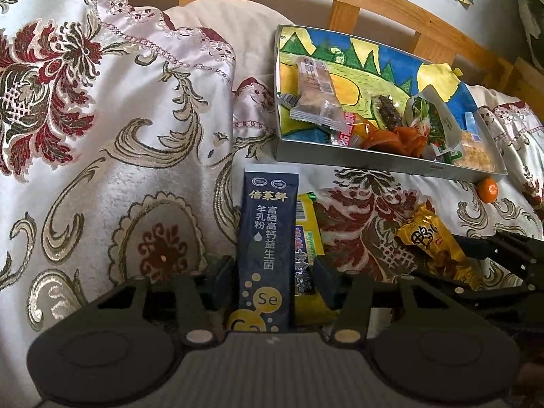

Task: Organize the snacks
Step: 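Lift the yellow packet with the right tool while the left tool grasps the blue Ca milk-powder box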

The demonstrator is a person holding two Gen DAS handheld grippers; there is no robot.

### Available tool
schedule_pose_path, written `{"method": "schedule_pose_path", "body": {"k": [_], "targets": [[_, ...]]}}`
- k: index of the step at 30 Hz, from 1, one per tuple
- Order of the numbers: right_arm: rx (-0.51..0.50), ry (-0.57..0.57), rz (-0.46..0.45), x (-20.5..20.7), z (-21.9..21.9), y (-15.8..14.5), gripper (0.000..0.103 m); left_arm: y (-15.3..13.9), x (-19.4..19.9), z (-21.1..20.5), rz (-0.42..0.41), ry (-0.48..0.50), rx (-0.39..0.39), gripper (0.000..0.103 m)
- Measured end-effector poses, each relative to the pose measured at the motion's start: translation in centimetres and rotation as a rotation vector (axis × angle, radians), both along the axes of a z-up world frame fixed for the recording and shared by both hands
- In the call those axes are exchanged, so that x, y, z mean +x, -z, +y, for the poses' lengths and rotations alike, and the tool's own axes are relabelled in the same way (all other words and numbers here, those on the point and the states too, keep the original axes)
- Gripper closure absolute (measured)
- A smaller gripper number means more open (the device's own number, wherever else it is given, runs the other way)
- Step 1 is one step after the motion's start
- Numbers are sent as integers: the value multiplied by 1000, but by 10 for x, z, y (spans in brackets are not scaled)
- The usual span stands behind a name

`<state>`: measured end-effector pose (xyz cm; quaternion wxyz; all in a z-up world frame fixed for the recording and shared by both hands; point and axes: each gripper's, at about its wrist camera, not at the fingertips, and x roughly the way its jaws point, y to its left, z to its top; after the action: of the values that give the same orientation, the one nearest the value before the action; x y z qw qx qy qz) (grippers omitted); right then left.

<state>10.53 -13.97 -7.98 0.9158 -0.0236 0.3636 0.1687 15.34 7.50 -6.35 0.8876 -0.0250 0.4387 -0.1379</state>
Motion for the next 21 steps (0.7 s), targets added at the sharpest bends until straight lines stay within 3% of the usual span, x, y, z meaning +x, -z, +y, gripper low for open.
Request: {"method": "schedule_pose_path", "body": {"k": [6,21], "targets": [[-22,4,-14,-1,1,0,45,-2,-3,-2,3,-11,-1,64],[-32,1,-20,-3,3,0,47,-3,-1,-5,20,-14,7,62]]}}
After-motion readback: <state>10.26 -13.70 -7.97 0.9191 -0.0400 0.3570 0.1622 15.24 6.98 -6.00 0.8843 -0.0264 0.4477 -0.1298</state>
